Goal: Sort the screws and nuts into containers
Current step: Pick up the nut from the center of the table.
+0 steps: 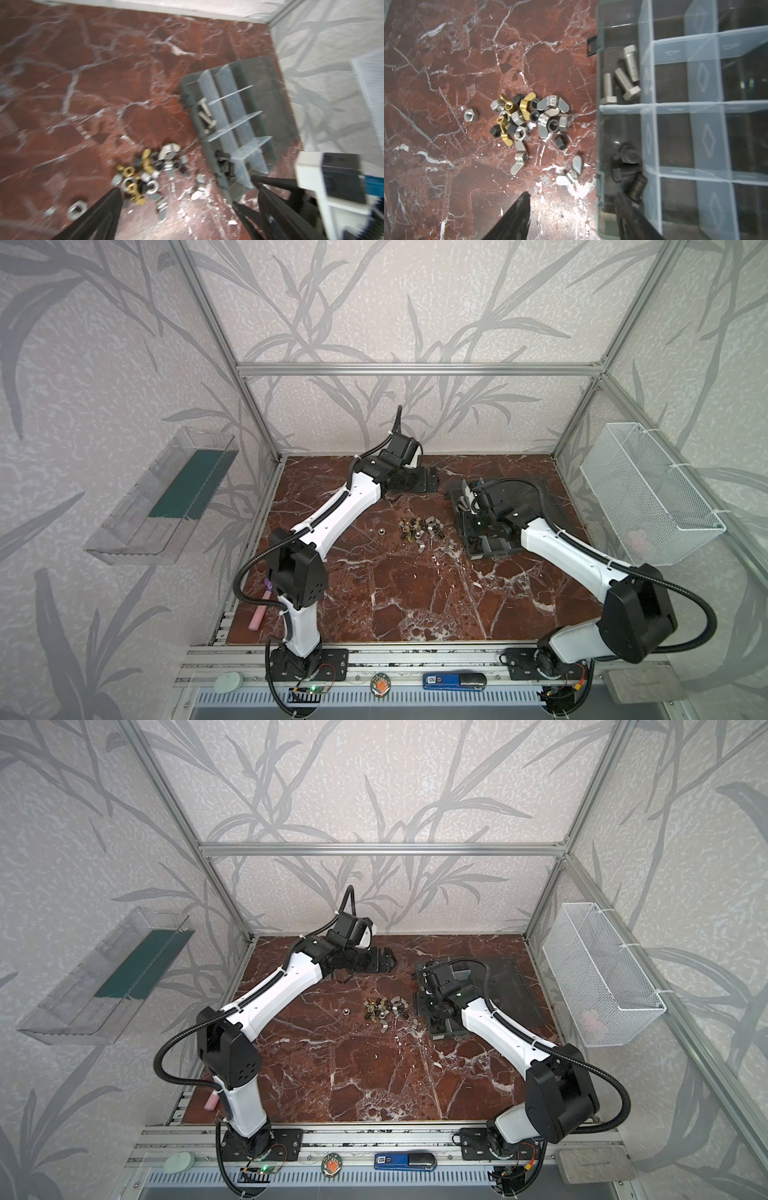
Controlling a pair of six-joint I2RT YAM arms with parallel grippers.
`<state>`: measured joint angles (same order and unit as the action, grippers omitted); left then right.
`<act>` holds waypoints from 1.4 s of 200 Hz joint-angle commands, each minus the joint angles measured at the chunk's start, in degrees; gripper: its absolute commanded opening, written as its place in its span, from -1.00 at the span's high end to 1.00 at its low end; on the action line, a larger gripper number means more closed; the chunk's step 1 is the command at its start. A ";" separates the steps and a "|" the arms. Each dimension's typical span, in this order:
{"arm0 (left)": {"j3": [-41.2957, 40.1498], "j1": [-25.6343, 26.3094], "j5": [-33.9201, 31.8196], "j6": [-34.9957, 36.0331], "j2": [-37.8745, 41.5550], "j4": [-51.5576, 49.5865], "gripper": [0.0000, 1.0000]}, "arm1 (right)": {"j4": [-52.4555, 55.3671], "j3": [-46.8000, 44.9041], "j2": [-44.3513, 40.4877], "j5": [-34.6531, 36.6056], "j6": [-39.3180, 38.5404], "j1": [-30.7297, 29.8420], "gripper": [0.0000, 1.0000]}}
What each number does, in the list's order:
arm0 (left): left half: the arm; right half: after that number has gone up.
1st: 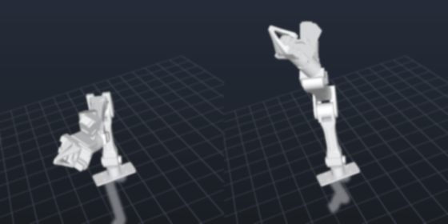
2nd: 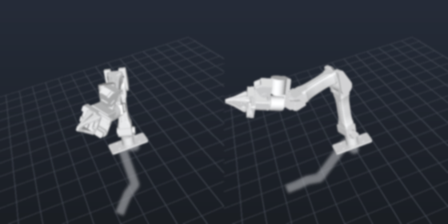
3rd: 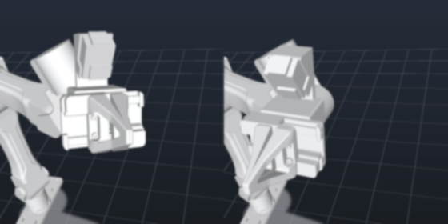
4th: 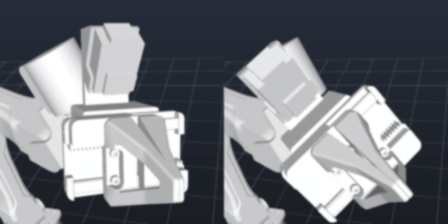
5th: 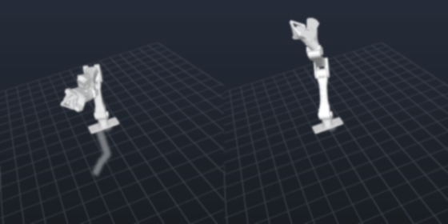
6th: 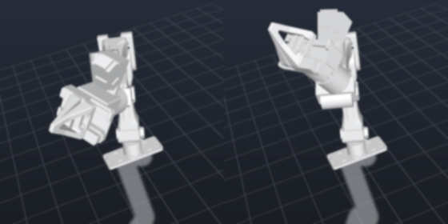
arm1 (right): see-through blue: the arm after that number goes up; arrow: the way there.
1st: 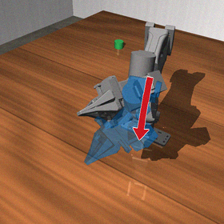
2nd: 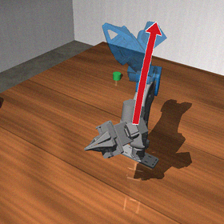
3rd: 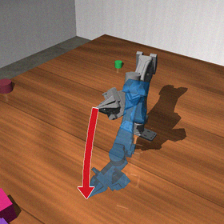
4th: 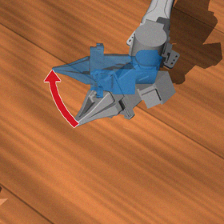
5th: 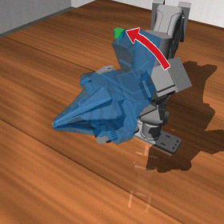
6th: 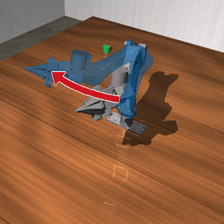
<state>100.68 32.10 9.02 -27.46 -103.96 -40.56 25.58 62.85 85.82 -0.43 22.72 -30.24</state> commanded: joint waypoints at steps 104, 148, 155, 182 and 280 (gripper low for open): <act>-36.37 -3.76 -7.67 1.01 28.61 4.23 -0.99 | 3.92 17.86 23.94 2.58 -2.77 -6.34 -0.26; -37.30 -6.17 1.71 -1.20 25.65 6.57 -0.99 | 6.66 19.68 28.08 6.59 -4.09 -6.37 -0.20; -37.47 -6.42 2.95 -1.55 25.25 7.53 -0.99 | 7.21 19.72 28.25 7.55 -4.16 -6.37 -0.16; -38.28 -6.71 7.26 -2.40 24.22 11.33 -0.99 | 8.15 19.93 28.86 10.67 -4.08 -6.15 -0.14; -38.98 -7.26 12.02 -2.77 23.01 13.61 -0.99 | 9.35 24.47 33.32 11.99 -4.61 -4.20 0.16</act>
<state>62.54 25.30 19.51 -29.80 -80.79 -27.88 33.52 85.14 117.45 10.74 18.55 -35.09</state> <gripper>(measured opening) 0.994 0.431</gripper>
